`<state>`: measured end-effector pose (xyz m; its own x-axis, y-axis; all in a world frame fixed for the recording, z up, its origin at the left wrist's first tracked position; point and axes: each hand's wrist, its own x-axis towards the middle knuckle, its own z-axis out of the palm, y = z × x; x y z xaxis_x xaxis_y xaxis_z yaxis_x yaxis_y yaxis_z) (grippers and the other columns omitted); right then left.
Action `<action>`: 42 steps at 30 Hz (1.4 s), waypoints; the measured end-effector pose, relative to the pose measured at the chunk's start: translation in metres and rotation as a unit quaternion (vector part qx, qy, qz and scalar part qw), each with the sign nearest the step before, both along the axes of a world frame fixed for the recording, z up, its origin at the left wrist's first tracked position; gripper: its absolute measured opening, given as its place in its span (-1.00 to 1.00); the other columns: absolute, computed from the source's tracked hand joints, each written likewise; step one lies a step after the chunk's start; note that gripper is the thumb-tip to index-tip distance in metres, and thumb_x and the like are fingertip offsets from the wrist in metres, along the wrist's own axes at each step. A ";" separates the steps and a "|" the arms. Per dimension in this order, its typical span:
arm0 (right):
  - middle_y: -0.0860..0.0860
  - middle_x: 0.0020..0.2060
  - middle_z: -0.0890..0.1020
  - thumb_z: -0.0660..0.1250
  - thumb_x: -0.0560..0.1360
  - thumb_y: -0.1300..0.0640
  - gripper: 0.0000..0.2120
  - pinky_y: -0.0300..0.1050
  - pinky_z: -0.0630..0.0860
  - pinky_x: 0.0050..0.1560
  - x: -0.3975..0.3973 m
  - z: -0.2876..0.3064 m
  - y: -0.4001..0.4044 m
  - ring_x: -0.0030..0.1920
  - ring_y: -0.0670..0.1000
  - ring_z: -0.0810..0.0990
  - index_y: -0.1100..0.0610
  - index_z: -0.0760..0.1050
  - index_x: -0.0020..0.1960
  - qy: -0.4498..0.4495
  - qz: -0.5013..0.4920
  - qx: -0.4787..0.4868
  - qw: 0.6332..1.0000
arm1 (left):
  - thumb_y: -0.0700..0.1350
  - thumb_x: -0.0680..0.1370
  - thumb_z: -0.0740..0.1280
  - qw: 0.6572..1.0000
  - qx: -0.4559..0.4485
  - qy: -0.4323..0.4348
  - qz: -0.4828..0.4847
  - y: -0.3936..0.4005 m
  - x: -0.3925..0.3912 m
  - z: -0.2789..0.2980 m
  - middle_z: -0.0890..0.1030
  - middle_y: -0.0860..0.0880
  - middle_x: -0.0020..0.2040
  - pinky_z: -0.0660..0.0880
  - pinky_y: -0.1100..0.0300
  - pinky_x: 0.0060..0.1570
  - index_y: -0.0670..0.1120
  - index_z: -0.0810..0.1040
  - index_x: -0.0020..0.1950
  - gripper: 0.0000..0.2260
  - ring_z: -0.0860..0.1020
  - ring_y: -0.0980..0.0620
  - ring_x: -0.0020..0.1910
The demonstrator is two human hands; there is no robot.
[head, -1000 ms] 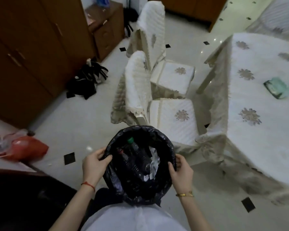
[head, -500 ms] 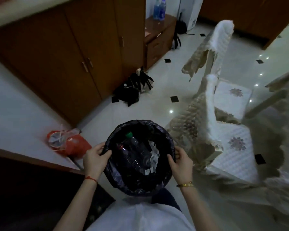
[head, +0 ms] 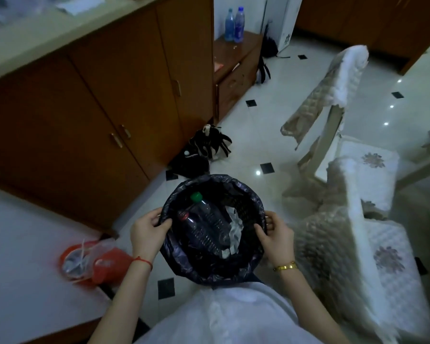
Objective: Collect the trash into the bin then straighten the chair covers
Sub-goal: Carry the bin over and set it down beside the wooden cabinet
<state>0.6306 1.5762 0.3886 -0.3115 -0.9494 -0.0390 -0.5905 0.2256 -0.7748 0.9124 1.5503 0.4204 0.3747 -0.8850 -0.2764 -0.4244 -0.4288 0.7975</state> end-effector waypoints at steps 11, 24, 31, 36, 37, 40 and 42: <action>-0.11 -0.34 0.54 0.48 0.39 0.18 -0.69 -0.14 0.54 -0.17 -0.068 0.027 -0.242 -0.34 -0.09 0.51 0.18 0.53 0.10 0.016 -0.054 -0.013 0.998 | -0.25 0.47 0.42 0.998 -0.041 0.013 -0.050 -0.262 -0.077 0.038 0.59 0.11 -0.04 0.42 0.32 0.04 -0.07 0.62 0.21 -0.68 0.57 0.15 -0.02; 0.04 -0.18 0.66 0.46 0.40 0.22 -0.71 -0.31 0.41 -0.17 -0.161 0.006 -0.552 -0.24 -0.07 0.54 0.20 0.53 0.09 0.035 -0.103 -0.011 0.994 | -0.18 0.44 0.45 0.994 -0.020 0.002 -0.107 -0.609 -0.173 -0.001 0.69 0.02 0.01 0.45 0.29 0.09 -0.03 0.63 0.19 -0.68 0.60 0.14 0.01; 0.08 -0.15 0.66 0.43 0.44 0.18 -0.70 -0.18 0.45 -0.19 -0.231 0.018 -0.726 -0.21 0.03 0.58 0.20 0.50 0.14 0.051 -0.140 -0.004 0.989 | -0.17 0.43 0.46 0.988 -0.029 0.007 -0.153 -0.798 -0.245 0.012 0.69 0.03 0.02 0.44 0.36 0.02 -0.02 0.65 0.18 -0.68 0.62 0.16 0.01; 0.06 -0.14 0.66 0.43 0.43 0.19 -0.72 -0.24 0.40 -0.18 -0.285 0.011 -0.828 -0.21 -0.02 0.56 0.19 0.50 0.12 0.048 -0.153 -0.003 0.987 | -0.18 0.44 0.46 0.983 -0.032 0.004 -0.181 -0.906 -0.301 0.010 0.66 0.08 -0.03 0.46 0.29 0.14 -0.05 0.64 0.18 -0.69 0.59 0.17 0.04; 0.06 -0.14 0.66 0.43 0.43 0.19 -0.72 -0.25 0.40 -0.17 -0.298 0.007 -0.849 -0.22 -0.04 0.54 0.19 0.50 0.12 0.047 -0.151 -0.003 0.987 | -0.19 0.44 0.46 0.982 -0.036 0.005 -0.185 -0.926 -0.314 0.007 0.65 0.08 -0.05 0.46 0.31 0.09 -0.05 0.64 0.17 -0.70 0.59 0.17 0.02; 0.04 -0.16 0.66 0.43 0.43 0.18 -0.72 -0.28 0.39 -0.18 -0.339 -0.006 -0.912 -0.24 -0.08 0.52 0.19 0.51 0.12 0.047 -0.141 0.002 0.989 | -0.24 0.45 0.45 0.982 -0.028 0.026 -0.185 -0.989 -0.354 -0.010 0.66 0.04 -0.03 0.46 0.29 0.07 -0.09 0.64 0.16 -0.72 0.59 0.16 0.02; 0.03 -0.19 0.65 0.44 0.42 0.19 -0.73 -0.26 0.41 -0.20 -0.368 -0.010 -0.955 -0.27 -0.07 0.52 0.18 0.51 0.10 0.043 -0.129 0.000 0.991 | -0.22 0.44 0.46 0.983 -0.022 0.032 -0.180 -1.031 -0.377 -0.025 0.68 0.01 0.01 0.52 0.19 0.12 -0.06 0.65 0.14 -0.72 0.61 0.14 0.04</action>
<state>0.2627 0.6208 0.3783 -0.5455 -0.8381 -0.0030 -0.5765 0.3778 -0.7245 0.5351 0.5192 0.3956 0.0177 -0.9688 -0.2471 -0.4899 -0.2238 0.8426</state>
